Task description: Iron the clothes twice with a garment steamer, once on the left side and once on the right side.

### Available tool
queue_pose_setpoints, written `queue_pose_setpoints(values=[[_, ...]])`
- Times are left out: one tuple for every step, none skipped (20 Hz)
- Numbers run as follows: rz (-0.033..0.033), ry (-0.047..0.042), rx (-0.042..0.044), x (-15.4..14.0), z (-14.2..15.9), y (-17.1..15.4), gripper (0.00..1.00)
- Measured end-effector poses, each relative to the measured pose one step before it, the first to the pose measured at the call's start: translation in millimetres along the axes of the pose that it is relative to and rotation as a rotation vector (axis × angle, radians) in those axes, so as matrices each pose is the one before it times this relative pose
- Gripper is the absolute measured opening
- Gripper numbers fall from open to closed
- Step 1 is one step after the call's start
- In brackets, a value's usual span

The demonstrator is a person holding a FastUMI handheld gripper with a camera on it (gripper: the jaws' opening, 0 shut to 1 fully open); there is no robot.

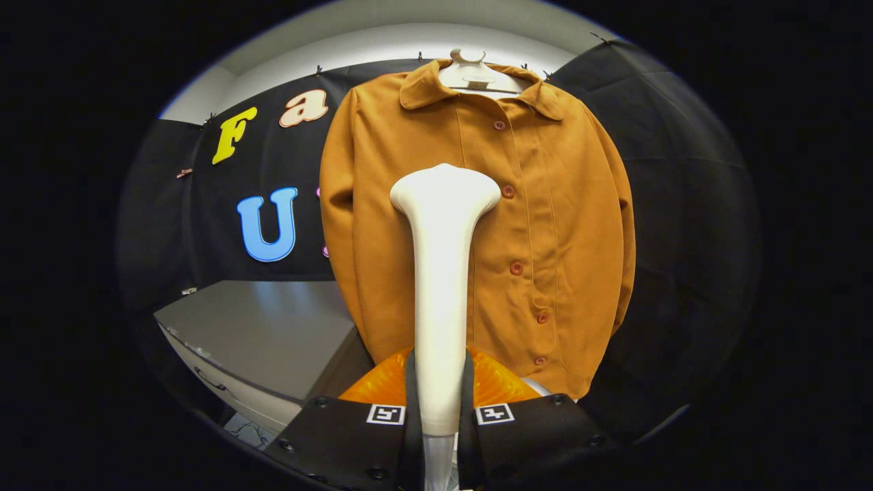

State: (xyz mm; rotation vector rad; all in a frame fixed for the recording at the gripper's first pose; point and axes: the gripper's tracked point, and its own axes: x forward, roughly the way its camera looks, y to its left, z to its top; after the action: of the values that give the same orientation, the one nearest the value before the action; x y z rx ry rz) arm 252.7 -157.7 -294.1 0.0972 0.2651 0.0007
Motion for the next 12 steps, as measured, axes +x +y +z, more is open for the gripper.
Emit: queue_pose_setpoints(values=[[0.00060, 0.02073, 0.00975, 0.73, -10.57, -1.01, 0.23], [-0.00203, 0.01983, 0.00279, 0.57, -10.25, -1.21, 0.23], [-0.00319, 0.02219, -0.00056, 1.21, -10.03, -2.09, 0.23], [-0.00250, 0.01944, 0.00254, 0.93, -9.29, -1.84, 0.23], [-0.00325, 0.02154, 0.00011, 0.27, -10.83, -1.15, 0.23], [-0.00319, 0.01866, -0.00090, 0.69, -7.73, -2.29, 0.23], [-0.00203, 0.01581, 0.00012, 0.73, -8.16, -1.49, 0.23], [-0.00104, 0.01953, -0.00185, -0.03, -9.51, -1.13, 0.23], [-0.00068, 0.01413, 0.00040, 0.20, -7.41, -0.95, 0.23], [-0.00009, 0.01365, -0.00070, -1.91, -7.87, -1.48, 0.23], [-0.00033, 0.01036, 0.00035, -1.32, -7.11, -0.20, 0.23], [-0.00071, 0.01141, 0.00118, -0.40, -5.67, -1.47, 0.23]])
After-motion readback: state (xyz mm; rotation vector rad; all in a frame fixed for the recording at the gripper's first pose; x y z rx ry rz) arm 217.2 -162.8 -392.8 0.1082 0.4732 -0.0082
